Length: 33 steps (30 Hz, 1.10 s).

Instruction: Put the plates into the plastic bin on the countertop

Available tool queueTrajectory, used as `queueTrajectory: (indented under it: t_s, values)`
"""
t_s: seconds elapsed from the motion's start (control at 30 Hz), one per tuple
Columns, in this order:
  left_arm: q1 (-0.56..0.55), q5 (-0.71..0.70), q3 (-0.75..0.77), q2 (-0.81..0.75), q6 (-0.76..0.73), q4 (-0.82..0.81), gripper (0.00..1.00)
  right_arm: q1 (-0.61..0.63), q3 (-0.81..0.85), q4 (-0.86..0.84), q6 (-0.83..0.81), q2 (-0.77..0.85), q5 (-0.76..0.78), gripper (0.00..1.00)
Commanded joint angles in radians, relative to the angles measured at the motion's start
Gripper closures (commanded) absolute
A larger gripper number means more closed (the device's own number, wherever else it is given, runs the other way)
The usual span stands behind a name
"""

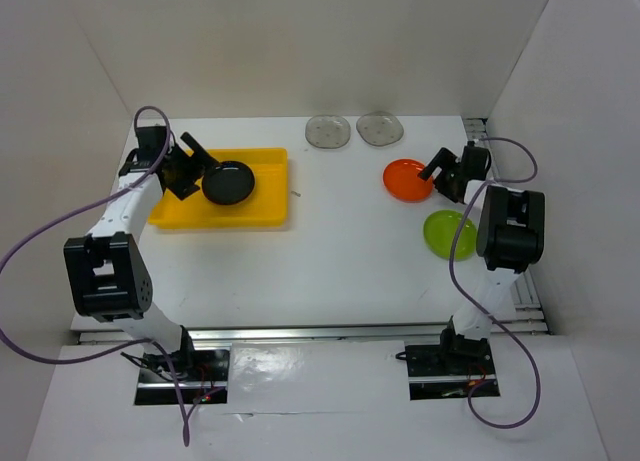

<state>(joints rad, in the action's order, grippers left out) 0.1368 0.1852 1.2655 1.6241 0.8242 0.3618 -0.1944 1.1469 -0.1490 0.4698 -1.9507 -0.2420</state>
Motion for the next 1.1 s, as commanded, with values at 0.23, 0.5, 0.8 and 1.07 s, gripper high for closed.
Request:
queueTrajectory:
  t_s: [0.23, 0.5, 0.8, 1.07]
  values:
    - [-0.043, -0.017, 0.099, -0.11, -0.091, 0.111, 0.0, -0.008, 0.028, 0.034, 0.021, -0.106, -0.068, 0.68]
    - [-0.16, 0.244, 0.141, -0.01, -0.185, 0.08, 0.0, -0.008, -0.098, -0.155, 0.13, -0.024, -0.262, 1.0]
    - [-0.476, 0.214, 0.098, 0.029, -0.206, -0.046, 0.0, 0.206, -0.3, -0.238, 0.099, 0.369, -0.249, 1.0]
    - [-0.517, 0.161, 0.069, 0.063, -0.215, -0.079, 0.02, 0.381, -0.36, -0.231, 0.141, 0.498, -0.224, 1.0]
